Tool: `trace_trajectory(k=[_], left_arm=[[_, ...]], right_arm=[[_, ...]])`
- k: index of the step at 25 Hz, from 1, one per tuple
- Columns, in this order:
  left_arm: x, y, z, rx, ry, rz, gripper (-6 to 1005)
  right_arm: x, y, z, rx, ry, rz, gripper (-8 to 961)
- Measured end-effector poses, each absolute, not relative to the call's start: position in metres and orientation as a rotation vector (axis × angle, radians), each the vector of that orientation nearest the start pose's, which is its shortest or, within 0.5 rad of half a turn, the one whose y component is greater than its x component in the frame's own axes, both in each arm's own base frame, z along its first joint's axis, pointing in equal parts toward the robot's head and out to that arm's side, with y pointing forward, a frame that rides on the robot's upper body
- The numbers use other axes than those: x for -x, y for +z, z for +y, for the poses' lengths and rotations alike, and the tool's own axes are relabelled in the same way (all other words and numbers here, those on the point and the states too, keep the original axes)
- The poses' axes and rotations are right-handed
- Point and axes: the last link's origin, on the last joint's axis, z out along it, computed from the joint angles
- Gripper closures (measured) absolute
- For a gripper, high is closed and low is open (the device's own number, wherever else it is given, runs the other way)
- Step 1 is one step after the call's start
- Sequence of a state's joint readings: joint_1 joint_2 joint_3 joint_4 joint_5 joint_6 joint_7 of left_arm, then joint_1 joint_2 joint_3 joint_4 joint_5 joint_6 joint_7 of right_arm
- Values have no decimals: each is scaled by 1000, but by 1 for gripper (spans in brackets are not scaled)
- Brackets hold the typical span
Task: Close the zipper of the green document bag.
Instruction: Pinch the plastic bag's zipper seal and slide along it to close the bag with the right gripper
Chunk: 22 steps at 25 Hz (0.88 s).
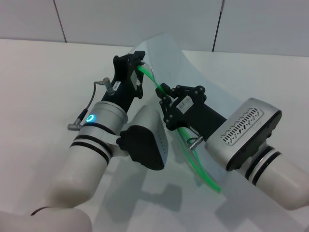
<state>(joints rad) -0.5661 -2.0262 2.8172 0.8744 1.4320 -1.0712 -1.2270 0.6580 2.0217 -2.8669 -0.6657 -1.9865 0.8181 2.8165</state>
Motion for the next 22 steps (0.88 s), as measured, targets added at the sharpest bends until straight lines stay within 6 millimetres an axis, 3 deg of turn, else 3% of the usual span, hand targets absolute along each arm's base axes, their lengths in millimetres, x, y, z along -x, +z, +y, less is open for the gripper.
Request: trace_trajectory(k=[22], left_arm=[[186,-88,336,1621,212,558,947]], right_arm=[[-190,-134,330,2218,613,177,868]])
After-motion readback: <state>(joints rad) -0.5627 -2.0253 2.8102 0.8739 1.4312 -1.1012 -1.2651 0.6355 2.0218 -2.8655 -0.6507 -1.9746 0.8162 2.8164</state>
